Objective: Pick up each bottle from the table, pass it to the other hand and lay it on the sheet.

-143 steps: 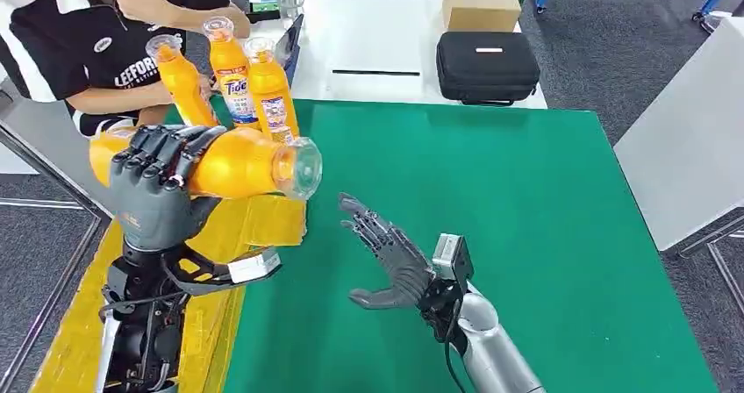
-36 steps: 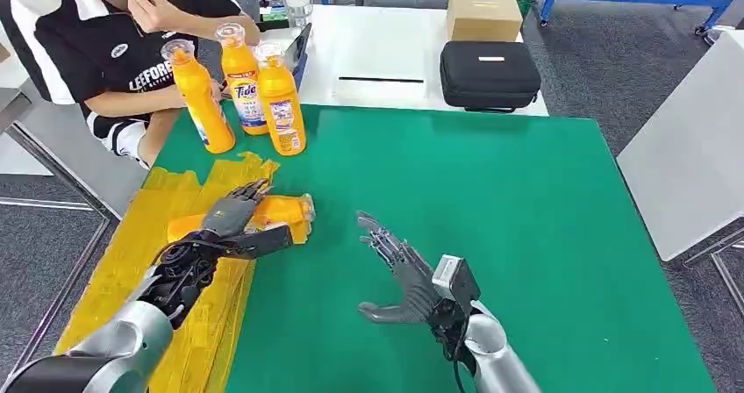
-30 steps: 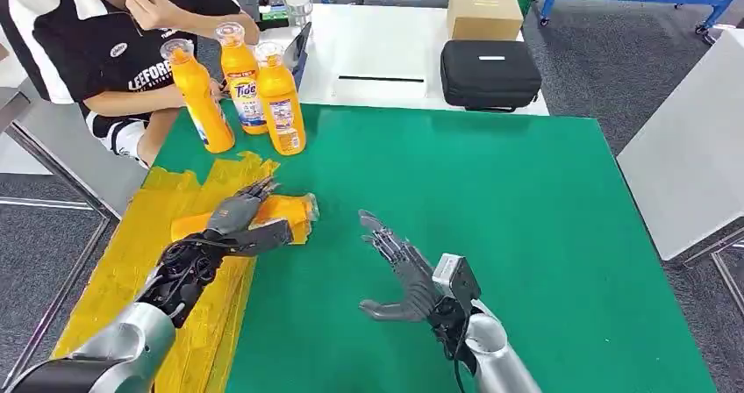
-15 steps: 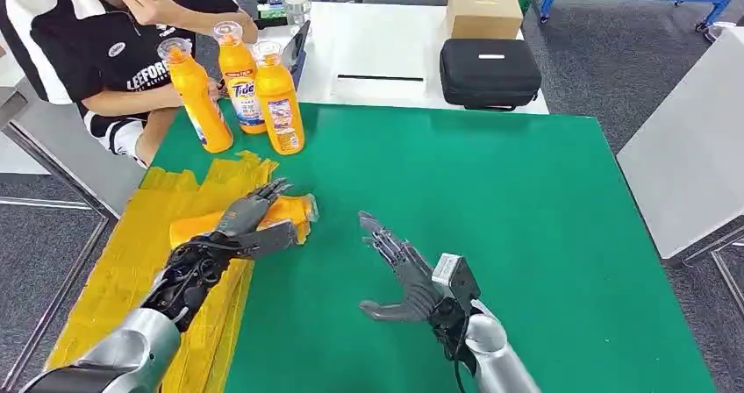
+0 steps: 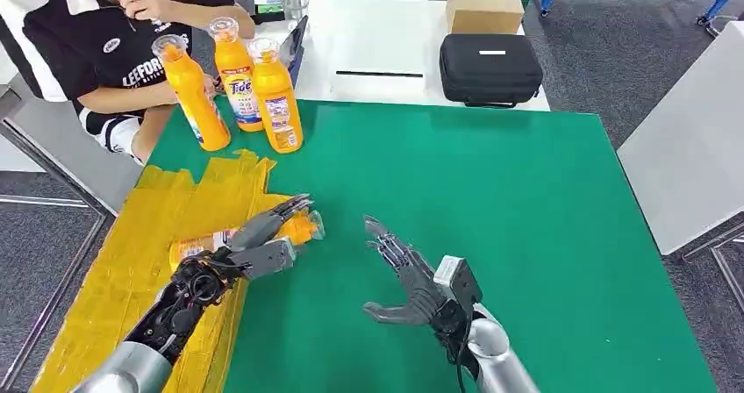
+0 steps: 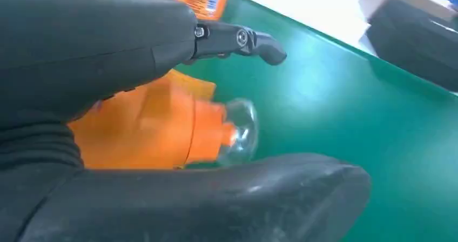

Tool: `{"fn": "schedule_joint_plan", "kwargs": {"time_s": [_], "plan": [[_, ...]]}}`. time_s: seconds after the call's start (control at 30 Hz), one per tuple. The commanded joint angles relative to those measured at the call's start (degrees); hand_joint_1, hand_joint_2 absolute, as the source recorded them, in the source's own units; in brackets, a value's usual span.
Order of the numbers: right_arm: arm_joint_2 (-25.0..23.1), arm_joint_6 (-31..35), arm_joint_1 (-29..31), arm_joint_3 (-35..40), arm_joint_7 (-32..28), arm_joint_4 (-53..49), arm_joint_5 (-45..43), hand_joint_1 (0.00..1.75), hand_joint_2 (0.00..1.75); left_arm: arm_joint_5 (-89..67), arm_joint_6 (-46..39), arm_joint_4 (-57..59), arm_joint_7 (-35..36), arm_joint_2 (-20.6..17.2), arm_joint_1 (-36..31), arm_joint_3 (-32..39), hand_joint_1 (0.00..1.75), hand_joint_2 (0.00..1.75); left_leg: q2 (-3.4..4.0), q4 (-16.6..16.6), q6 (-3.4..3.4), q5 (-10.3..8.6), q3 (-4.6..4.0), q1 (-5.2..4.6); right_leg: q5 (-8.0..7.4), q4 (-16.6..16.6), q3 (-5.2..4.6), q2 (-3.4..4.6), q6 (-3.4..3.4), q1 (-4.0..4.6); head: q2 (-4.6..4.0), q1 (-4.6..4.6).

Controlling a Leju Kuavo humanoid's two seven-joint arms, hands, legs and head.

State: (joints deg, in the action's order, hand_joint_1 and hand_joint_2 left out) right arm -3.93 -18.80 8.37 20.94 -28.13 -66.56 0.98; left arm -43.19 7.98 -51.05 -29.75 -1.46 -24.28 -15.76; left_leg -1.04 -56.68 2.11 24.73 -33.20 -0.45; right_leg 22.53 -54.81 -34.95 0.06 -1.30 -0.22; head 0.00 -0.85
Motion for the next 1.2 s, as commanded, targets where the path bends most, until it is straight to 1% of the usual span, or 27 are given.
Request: {"fn": "schedule_joint_plan", "kwargs": {"time_s": [0.03,0.07,0.17,0.2,0.23,0.27,0.3,0.37,0.4,0.43,0.5,0.53,0.57,0.6,0.63,0.67,0.73,0.8,0.83,0.9,0.97,1.0,1.07,1.1,1.13,1.2], "plan": [[-0.28,-0.55,1.85,-1.56,1.13,3.93,0.79,0.00,1.75,9.26,6.15,-13.04,-2.87,-3.09,3.18,-5.20,0.00,0.00,0.15,0.00,-0.13,0.16,0.20,0.03,0.11,0.01,0.18,0.07,0.01,0.03,0.00,0.04],[-0.31,-0.53,2.04,-1.59,1.22,4.34,0.89,0.00,1.75,11.95,7.99,-16.72,-3.82,-3.56,4.37,-5.37,0.00,0.00,0.19,-0.02,-0.16,0.22,0.28,0.04,0.16,0.00,0.25,0.09,0.01,0.04,0.00,0.02],[-0.17,-0.14,2.31,-1.76,1.12,5.26,0.95,0.00,1.75,15.83,10.14,-25.61,-2.44,-3.95,7.10,-5.32,0.00,0.00,0.17,-0.01,-0.09,0.12,-0.01,0.03,0.05,0.02,-0.01,0.11,0.01,0.03,0.00,0.02],[0.04,0.15,2.23,-1.81,1.11,5.35,0.98,0.00,1.75,16.38,10.27,-27.38,-2.40,-3.53,7.65,-5.25,0.00,0.00,0.13,-0.01,-0.08,0.10,-0.07,0.03,0.03,0.02,-0.06,0.08,0.01,0.03,0.00,0.02],[0.20,0.32,1.91,-1.99,1.09,5.30,0.93,0.00,1.75,17.09,10.34,-29.10,-1.97,-2.71,8.25,-4.91,0.00,0.00,0.19,-0.04,-0.12,0.20,0.06,0.04,0.12,-0.01,0.04,0.11,0.01,0.04,0.00,0.02],[0.27,0.44,1.68,-2.08,1.11,5.19,0.94,0.00,1.75,17.30,10.30,-29.93,-1.62,-2.36,8.53,-4.77,0.00,0.00,0.10,-0.02,-0.09,0.12,-0.07,0.03,0.07,0.01,-0.06,0.03,0.00,0.04,0.00,0.04],[0.28,0.67,1.15,-2.26,1.11,4.92,0.92,0.00,1.75,18.02,10.21,-31.32,-1.07,-1.62,9.03,-4.39,0.00,0.00,0.14,-0.04,-0.13,0.20,0.05,0.04,0.13,0.00,0.05,0.06,0.01,0.05,0.00,0.02],[0.12,1.01,0.81,-2.48,1.08,4.66,0.95,0.00,1.75,19.29,8.89,-32.91,-0.72,-0.48,9.66,-3.05,0.00,0.00,0.05,0.00,-0.09,0.12,-0.08,0.03,0.08,0.04,-0.06,0.00,0.00,0.04,0.00,0.04],[0.04,1.15,0.76,-2.52,1.14,4.53,0.99,0.00,1.75,19.38,8.79,-33.42,-0.56,-0.44,9.73,-3.08,0.00,0.00,0.03,0.01,-0.06,0.08,-0.16,0.01,0.04,0.04,-0.15,-0.01,0.00,0.02,0.00,0.04],[-0.08,1.26,0.75,-2.49,1.15,4.43,1.00,0.00,1.75,19.43,8.78,-33.59,-0.42,-0.48,9.68,-3.01,0.00,0.00,0.11,-0.02,-0.12,0.19,0.00,0.03,0.12,0.02,-0.01,0.04,0.01,0.04,0.00,0.00],[-0.08,1.26,0.75,-2.49,1.15,4.43,1.00,0.00,1.75,19.43,8.78,-33.59,-0.42,-0.48,9.68,-3.01,0.00,0.00,0.05,0.02,-0.08,0.09,-0.17,0.01,0.03,0.05,-0.17,0.00,0.00,0.02,0.00,0.02],[-0.38,2.24,0.21,-2.94,0.81,3.27,1.12,0.00,1.75,21.44,6.24,-34.66,-0.93,1.29,10.46,-0.65,0.00,0.00,0.10,0.00,-0.14,0.19,0.01,0.03,0.11,0.03,0.00,0.01,0.01,0.04,0.00,0.02],[-0.51,3.11,-0.32,-3.07,0.37,2.16,1.52,0.00,1.75,22.27,4.98,-36.12,-1.52,1.92,11.11,0.12,0.00,0.00,0.15,-0.01,-0.19,0.26,0.14,0.03,0.17,0.01,0.11,0.04,0.02,0.04,0.00,0.02],[-0.59,4.02,-1.00,-3.16,-0.10,0.58,1.96,0.00,1.75,23.34,4.01,-37.92,-1.78,2.44,11.82,0.78,0.00,0.00,0.07,0.01,-0.09,0.12,-0.14,0.01,0.05,0.04,-0.16,0.01,0.00,0.01,0.00,0.02],[-0.93,7.02,-2.33,-3.35,-1.72,-2.95,3.29,0.00,1.75,26.37,2.98,-40.79,-1.77,3.17,13.06,2.02,0.00,0.00,0.13,-0.02,-0.13,0.20,-0.04,0.03,0.12,0.01,-0.06,0.04,0.01,0.03,0.00,0.00],[-1.05,9.22,-3.02,-3.43,-2.43,-5.17,4.08,0.00,1.75,28.88,2.16,-42.25,-2.38,3.94,13.76,3.08,0.00,0.00,0.13,-0.03,-0.10,0.16,-0.15,0.01,0.09,0.00,-0.17,0.04,0.00,0.02,0.00,0.02],[-0.67,15.35,-4.74,-1.99,-3.28,-12.64,7.14,0.00,1.75,32.90,1.43,-46.02,-2.36,4.19,15.61,4.08,0.00,0.00,0.16,-0.07,-0.12,0.23,-0.12,0.01,0.15,-0.06,-0.16,0.06,0.00,0.01,0.00,0.02],[-0.45,17.08,-5.40,-1.40,-3.27,-17.66,7.04,0.00,1.75,35.28,1.34,-46.89,-2.52,4.32,16.26,4.27,0.00,0.00,0.19,-0.04,-0.08,0.15,-0.23,-0.02,0.07,-0.05,-0.28,0.11,0.00,-0.02,0.00,0.02],[-0.41,17.18,-5.46,-1.27,-2.60,-18.44,6.88,0.00,1.75,35.41,1.30,-46.89,-2.54,4.24,16.28,4.17,0.00,0.00,0.28,-0.08,-0.13,0.26,-0.11,-0.02,0.16,-0.11,-0.19,0.17,0.01,-0.02,0.00,0.02],[-0.36,17.26,-5.51,-1.26,-2.31,-19.05,6.55,0.00,1.75,35.81,1.01,-46.45,-2.76,4.38,16.20,4.19,0.00,0.00,0.16,-0.01,-0.10,0.16,-0.21,-0.02,0.08,-0.02,-0.24,0.07,0.00,-0.02,0.00,0.02],[-0.27,17.12,-5.51,-1.33,-3.64,-20.76,4.42,0.00,1.75,36.98,0.40,-46.23,-2.79,4.00,16.61,4.00,0.00,0.00,0.18,-0.03,-0.13,0.22,-0.12,0.01,0.12,-0.02,-0.16,0.07,0.01,0.01,0.00,0.02],[0.09,16.43,-5.86,-1.37,-4.18,-22.84,2.49,0.00,1.75,37.84,0.14,-46.56,-3.03,3.98,17.26,4.18,0.00,0.00,0.17,0.00,-0.08,0.20,-0.16,-0.01,0.08,0.01,-0.21,0.07,0.01,-0.01,0.00,0.02],[1.02,16.86,-7.12,-1.37,-5.63,-27.27,1.66,0.00,1.75,39.41,0.18,-48.06,-4.06,4.41,18.55,4.40,0.00,0.00,0.28,-0.07,-0.18,0.37,0.09,0.01,0.22,-0.07,0.01,0.13,0.02,0.01,0.00,0.02],[1.66,16.72,-8.14,-1.52,-6.39,-30.34,0.75,0.00,1.75,40.81,1.02,-49.47,-4.62,4.51,19.34,4.26,0.00,0.00,0.14,0.00,-0.06,0.18,-0.24,-0.03,0.08,0.00,-0.28,0.05,0.00,-0.03,0.00,0.04],[1.96,16.80,-8.86,-1.76,-6.73,-32.45,0.44,0.00,1.75,41.28,1.41,-50.54,-4.67,4.47,19.84,4.08,0.00,0.00,0.18,-0.04,-0.11,0.28,-0.09,-0.01,0.17,-0.04,-0.13,0.06,0.00,-0.01,0.00,0.02],[2.28,16.52,-9.89,-2.42,-7.24,-36.26,-0.77,0.00,1.75,42.42,2.06,-52.30,-4.30,4.51,20.30,3.68,0.00,0.00,0.10,-0.02,-0.06,0.20,-0.24,-0.01,0.10,0.00,-0.27,0.01,0.00,0.00,0.00,0.02]]}}
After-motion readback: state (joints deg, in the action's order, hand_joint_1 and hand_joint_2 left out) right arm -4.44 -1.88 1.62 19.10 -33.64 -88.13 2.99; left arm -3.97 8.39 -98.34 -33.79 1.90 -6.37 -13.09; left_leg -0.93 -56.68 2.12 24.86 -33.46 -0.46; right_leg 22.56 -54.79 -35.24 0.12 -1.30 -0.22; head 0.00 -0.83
